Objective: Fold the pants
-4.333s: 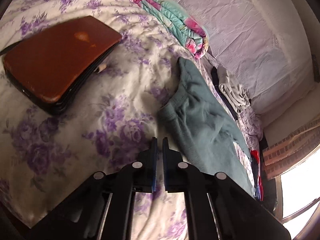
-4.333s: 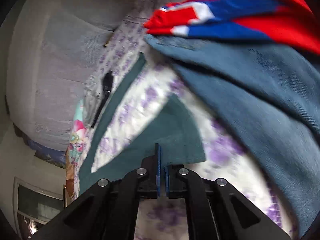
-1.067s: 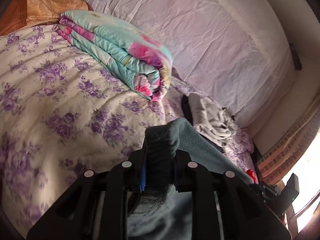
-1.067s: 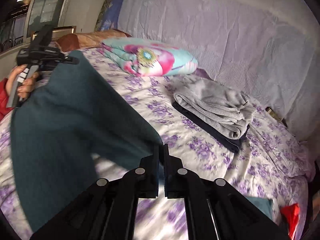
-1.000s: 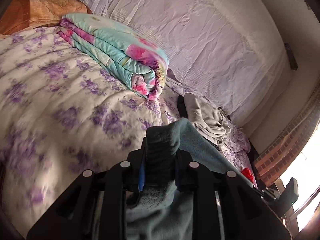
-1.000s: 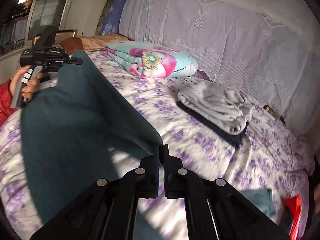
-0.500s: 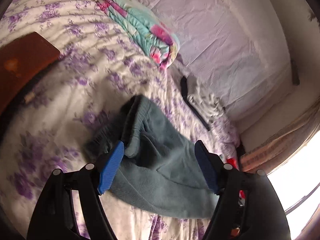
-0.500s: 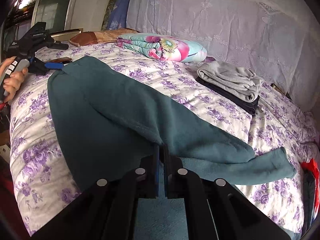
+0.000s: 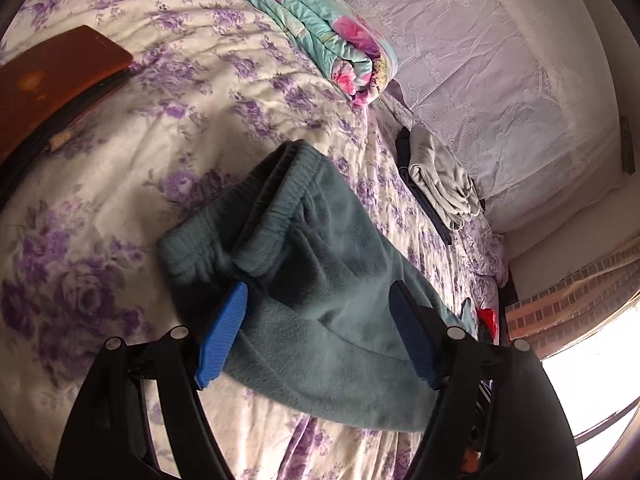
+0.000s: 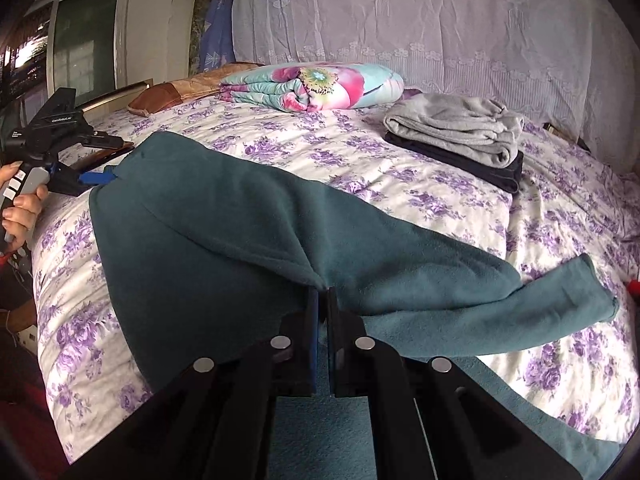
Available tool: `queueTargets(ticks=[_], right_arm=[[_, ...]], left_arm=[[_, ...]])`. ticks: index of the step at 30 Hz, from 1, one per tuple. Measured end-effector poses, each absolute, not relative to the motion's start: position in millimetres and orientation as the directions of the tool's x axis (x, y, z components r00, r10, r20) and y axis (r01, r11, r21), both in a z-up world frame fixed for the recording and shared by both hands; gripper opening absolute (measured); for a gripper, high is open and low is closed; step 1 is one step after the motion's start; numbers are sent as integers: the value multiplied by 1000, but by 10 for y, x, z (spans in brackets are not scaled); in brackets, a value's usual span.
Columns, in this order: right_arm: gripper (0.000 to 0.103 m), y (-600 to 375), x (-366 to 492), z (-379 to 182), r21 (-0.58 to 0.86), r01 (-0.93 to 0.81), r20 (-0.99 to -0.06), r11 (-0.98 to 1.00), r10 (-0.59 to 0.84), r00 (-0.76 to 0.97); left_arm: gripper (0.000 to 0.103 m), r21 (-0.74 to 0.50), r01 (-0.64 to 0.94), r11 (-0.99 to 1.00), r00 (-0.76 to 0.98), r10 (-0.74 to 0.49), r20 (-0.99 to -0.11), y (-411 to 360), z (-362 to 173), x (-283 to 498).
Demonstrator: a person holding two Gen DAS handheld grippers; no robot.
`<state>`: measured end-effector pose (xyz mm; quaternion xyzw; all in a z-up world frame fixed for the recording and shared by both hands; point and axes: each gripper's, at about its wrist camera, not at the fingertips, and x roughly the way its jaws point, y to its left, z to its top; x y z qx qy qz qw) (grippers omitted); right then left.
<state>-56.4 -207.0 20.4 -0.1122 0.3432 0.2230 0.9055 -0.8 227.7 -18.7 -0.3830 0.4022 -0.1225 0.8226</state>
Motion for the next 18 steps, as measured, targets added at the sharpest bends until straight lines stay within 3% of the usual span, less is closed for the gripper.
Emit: queueTargets(ticks=[2,5,7,9,12,18], right_arm=[[4,-2077,-561,200,-43,-479,-671,877,330,664],[4,-2080,-565,196,-38,-477,-669,878,332,665],[4,-2080,-568,195,-38,-477,-668,878,333,665],[4,-2075,-585,201,-39,-480,-663,876,337,669],[4,-2085,-609,224,-35,-489,-648,872,352,675],[2,-2209,-734,400,-17,-462,-576,887,369,729]], left_arm=[[70,-733,-118,669,656,-502,-564,2282,-203,73],[60,-736,-135,663,672,-485,-560,2316,-223,144],[49,-748,-136,650,683,-486,-546,2348,-236,149],[28,-761,-138,634,685,-494,-536,2385,-260,148],[20,-773,-130,620,680,-512,-525,2418,-258,153],[17,-764,-86,639,706,-502,-500,2452,-37,91]])
